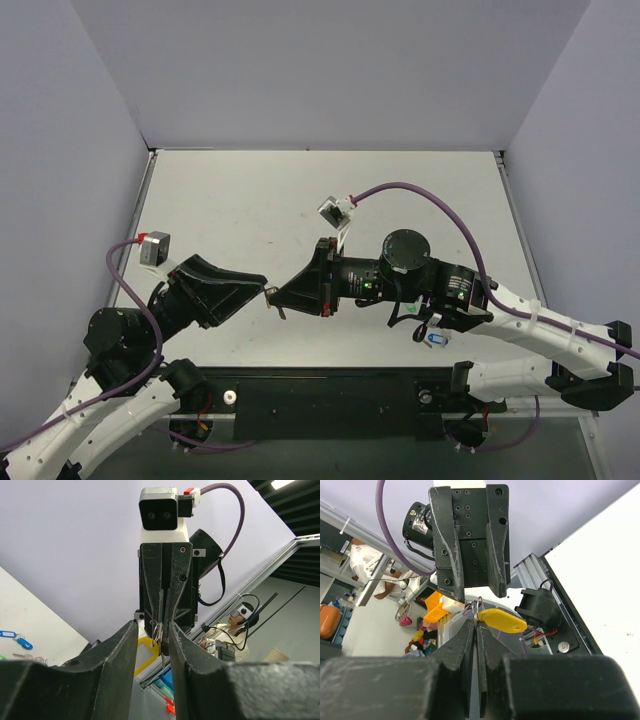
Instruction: Remove the keys from the keyring
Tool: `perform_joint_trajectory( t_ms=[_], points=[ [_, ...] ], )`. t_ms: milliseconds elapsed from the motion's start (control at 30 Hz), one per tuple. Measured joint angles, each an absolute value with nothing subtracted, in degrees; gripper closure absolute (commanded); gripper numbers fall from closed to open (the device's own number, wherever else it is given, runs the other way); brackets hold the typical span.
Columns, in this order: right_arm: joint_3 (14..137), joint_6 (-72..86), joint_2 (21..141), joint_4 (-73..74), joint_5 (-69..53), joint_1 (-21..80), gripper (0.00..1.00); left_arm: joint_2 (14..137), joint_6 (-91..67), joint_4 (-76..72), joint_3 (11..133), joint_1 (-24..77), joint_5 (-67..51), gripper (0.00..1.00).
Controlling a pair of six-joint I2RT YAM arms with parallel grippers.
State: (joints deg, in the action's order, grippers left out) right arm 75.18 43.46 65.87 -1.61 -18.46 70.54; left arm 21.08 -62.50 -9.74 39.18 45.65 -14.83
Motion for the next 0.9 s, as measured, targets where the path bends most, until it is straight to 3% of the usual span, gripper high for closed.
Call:
perform_joint_trajectory(
  t_ms=[233, 900],
  points=[
    [75.18, 43.51, 66.22, -2.11, -18.46, 70.54, 1.0, 21.08, -62.61, -10.13, 38.44, 45.65, -15.11, 0.65],
    [75.11, 43.7, 66.22, -2.52, -18.46, 70.57, 1.0, 20.99, -62.54, -10.44, 38.26, 45.65, -15.18, 0.66]
  ],
)
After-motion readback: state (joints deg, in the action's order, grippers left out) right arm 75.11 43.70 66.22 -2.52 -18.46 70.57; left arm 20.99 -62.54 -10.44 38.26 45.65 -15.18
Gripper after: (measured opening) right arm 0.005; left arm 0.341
